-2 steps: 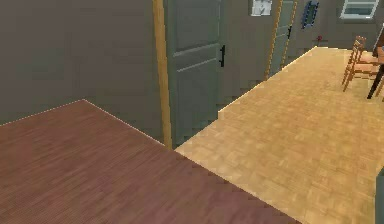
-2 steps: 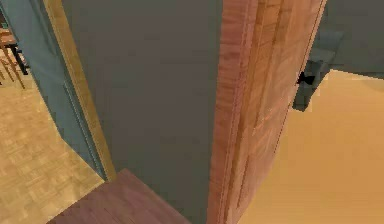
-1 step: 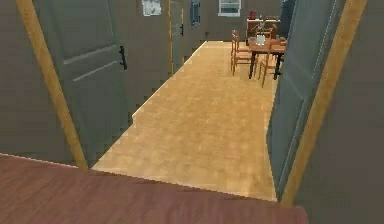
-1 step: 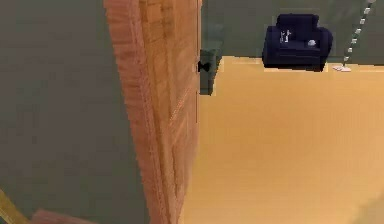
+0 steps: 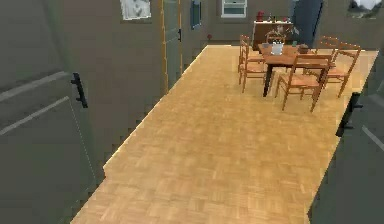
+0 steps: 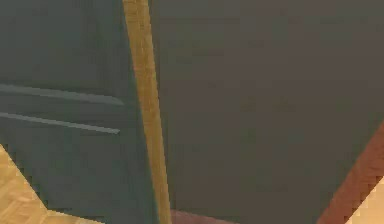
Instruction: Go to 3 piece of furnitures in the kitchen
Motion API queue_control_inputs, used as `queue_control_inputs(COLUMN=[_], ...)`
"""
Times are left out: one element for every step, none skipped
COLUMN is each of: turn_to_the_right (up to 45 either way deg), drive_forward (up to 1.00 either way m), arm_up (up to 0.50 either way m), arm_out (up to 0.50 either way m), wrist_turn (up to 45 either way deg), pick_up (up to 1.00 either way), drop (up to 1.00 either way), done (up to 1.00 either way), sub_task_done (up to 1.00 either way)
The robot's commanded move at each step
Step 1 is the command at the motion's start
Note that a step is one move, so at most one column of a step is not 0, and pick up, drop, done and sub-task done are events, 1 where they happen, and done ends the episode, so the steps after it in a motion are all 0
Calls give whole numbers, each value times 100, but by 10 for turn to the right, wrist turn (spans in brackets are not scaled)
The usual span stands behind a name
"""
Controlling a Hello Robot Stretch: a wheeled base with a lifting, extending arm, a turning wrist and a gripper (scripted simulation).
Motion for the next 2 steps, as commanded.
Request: queue_control_inputs(turn_to_the_right=[120,0], drive_forward=[0,100], arm_up=[0,0], arm_out=[0,0], wrist_turn=[0,0], pick_up=[0,0], drop=[0,0], done=[0,0], sub_task_done=[0,0])
